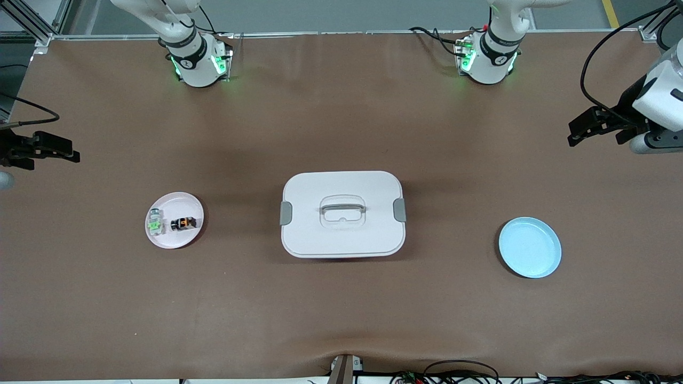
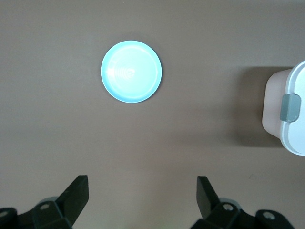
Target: Transfer orange switch to right arm and place
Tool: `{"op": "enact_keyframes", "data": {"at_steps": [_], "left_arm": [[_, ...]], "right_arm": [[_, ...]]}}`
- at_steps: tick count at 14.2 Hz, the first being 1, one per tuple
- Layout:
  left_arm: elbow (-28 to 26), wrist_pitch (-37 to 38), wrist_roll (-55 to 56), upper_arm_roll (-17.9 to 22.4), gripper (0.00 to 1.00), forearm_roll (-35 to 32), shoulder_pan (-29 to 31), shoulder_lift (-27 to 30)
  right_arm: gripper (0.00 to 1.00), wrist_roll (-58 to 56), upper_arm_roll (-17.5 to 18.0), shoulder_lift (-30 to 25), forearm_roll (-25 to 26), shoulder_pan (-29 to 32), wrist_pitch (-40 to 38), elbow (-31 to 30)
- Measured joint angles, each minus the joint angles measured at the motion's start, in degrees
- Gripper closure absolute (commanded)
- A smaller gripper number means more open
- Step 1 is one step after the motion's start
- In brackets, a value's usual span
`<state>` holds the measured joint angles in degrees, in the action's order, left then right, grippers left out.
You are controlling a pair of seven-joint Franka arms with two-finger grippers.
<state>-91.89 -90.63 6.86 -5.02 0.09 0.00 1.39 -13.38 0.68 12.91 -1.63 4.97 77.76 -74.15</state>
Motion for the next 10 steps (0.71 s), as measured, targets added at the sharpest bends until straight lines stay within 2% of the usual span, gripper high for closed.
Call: {"op": "enact_keyframes", "data": {"at_steps": [10], "left_arm": [[0.0,0.0,0.0,0.0,0.0,0.0,0.1,0.0]], "right_arm": [[0.0,-2.9,-0.5,-2.0,-0.1,3.3,-1.6,0.5]]}}
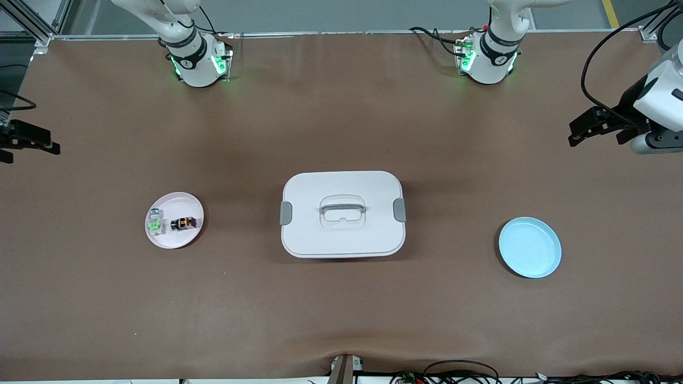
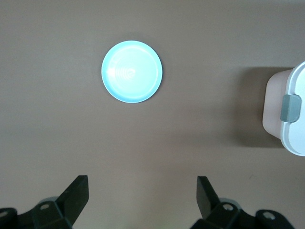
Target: Transfer orange switch to right arm and place
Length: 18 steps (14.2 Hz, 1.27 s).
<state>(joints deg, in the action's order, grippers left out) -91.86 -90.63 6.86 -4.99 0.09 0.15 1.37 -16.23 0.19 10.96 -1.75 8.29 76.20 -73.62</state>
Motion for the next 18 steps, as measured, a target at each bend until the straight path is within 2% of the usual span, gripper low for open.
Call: {"op": "enact_keyframes", "data": {"at_steps": [8,9,12,18], "left_arm": [[0.2,0.0,0.0,0.1,0.0,0.7,0.3,0.0],[0.3,0.0,0.0,0.1,0.0,0.8,0.3,0.0],[0.3,0.0,0.0,0.1,0.0,0.8,0.3,0.0],[0.3,0.0,0.0,0.1,0.0,0.9,0.0,-0.1]], "right_arm": [[0.0,4.2,0.4,-2.6,-0.2,0.4,-1.3,0.1],[0.0,5.5,0.0,-2.8,-0.3,-0.5,-1.5,0.0],[0.0,7.7,-5.0,-4.3,-0.3,-6.9,-1.5,-2.0],[0.0,7.8,-6.9,-8.0,-0.3,-7.6,-0.1,-7.8]]}}
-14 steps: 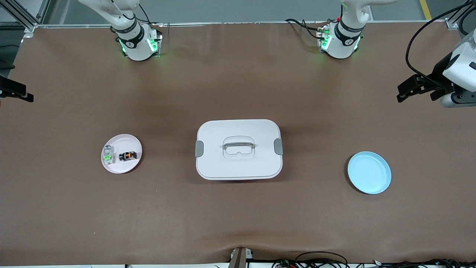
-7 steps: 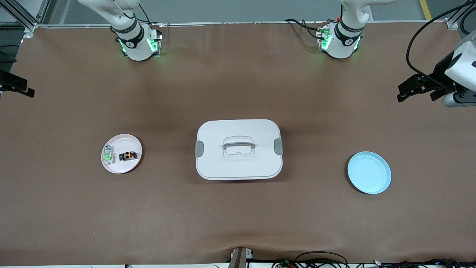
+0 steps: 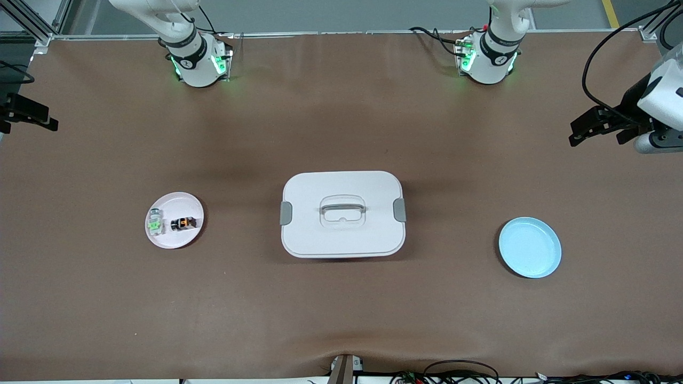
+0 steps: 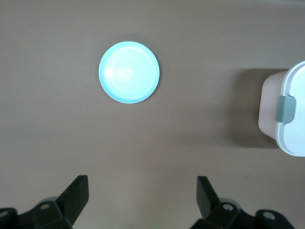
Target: Transfer orange switch to right arm and place
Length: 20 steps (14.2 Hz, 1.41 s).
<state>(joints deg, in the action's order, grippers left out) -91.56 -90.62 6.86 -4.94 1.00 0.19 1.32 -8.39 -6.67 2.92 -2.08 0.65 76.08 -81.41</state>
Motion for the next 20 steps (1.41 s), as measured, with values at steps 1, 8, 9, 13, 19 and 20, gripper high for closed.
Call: {"op": "enact_keyframes", "data": {"at_steps": [1,8,9,13,19,20], "left_arm": [[0.0,0.0,0.0,0.0,0.0,0.0,-0.1,0.0],[0.0,0.0,0.0,0.0,0.0,0.0,0.0,0.0],[0.0,0.0,0.0,0.0,0.0,0.0,0.0,0.0],[0.0,0.0,0.0,0.0,0.0,0.0,0.0,-0.1],[0.0,0.0,0.0,0.0,0.0,0.0,0.1,-0.1],[0.0,0.0,0.0,0.0,0.0,0.0,0.1,-0.1]], "right_arm": [[0.0,0.0,0.0,-0.8,0.0,0.0,0.7,-1.2],[0.0,0.0,0.1,-6.2,0.0,0.0,3.7,-9.2],[0.0,0.0,0.2,-6.5,0.0,0.0,3.9,-9.7],[0.0,0.0,0.3,-7.5,0.0,0.0,4.5,-11.4],[0.0,0.0,0.3,-10.8,0.0,0.0,6.7,-16.0],[0.0,0.0,0.3,-11.1,0.0,0.0,6.8,-16.3]]}}
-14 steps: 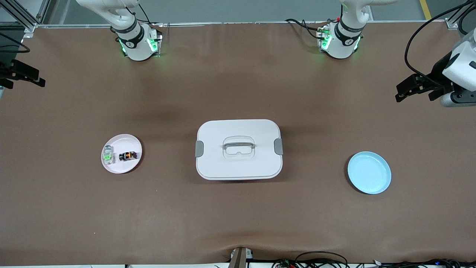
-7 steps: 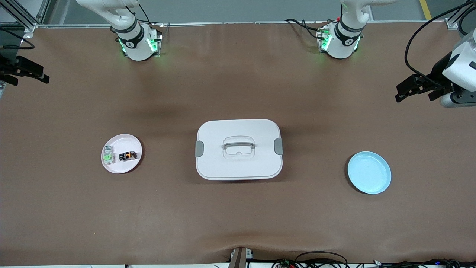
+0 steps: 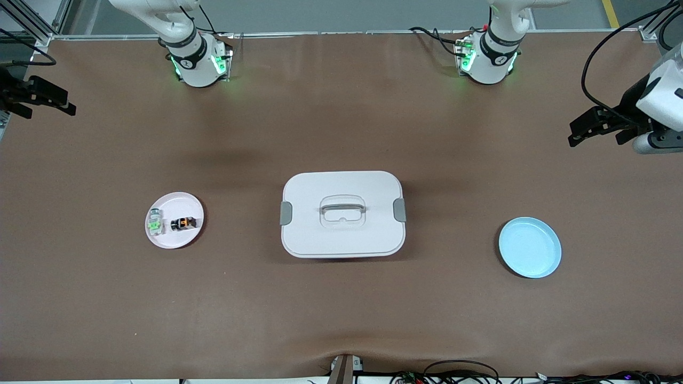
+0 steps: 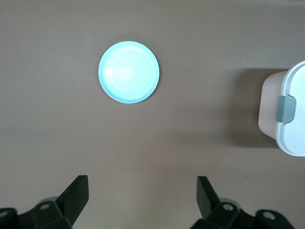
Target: Transfer orange switch to right arm and place
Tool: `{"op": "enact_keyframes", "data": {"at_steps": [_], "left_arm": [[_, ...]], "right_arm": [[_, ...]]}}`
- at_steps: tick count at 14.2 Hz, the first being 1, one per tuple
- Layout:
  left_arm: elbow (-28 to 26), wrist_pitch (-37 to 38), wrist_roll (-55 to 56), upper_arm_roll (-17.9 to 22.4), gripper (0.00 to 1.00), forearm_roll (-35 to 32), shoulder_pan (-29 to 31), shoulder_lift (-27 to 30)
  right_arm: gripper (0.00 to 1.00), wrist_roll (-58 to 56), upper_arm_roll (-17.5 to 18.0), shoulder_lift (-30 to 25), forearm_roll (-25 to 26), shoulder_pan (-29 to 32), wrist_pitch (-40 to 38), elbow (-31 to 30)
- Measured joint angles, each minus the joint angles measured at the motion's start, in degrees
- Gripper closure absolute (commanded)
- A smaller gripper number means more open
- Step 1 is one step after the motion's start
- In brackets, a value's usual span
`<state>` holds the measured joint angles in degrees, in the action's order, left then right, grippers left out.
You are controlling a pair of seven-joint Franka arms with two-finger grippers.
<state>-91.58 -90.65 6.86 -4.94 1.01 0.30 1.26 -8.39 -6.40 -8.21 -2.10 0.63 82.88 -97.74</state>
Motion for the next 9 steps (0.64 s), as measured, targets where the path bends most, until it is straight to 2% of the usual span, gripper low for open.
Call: {"op": "enact_keyframes", "data": {"at_steps": [9], "left_arm": [[0.0,0.0,0.0,0.0,0.0,0.0,0.0,0.0]], "right_arm": [[0.0,0.0,1.8,-0.9,0.0,0.0,0.6,-0.1]]}}
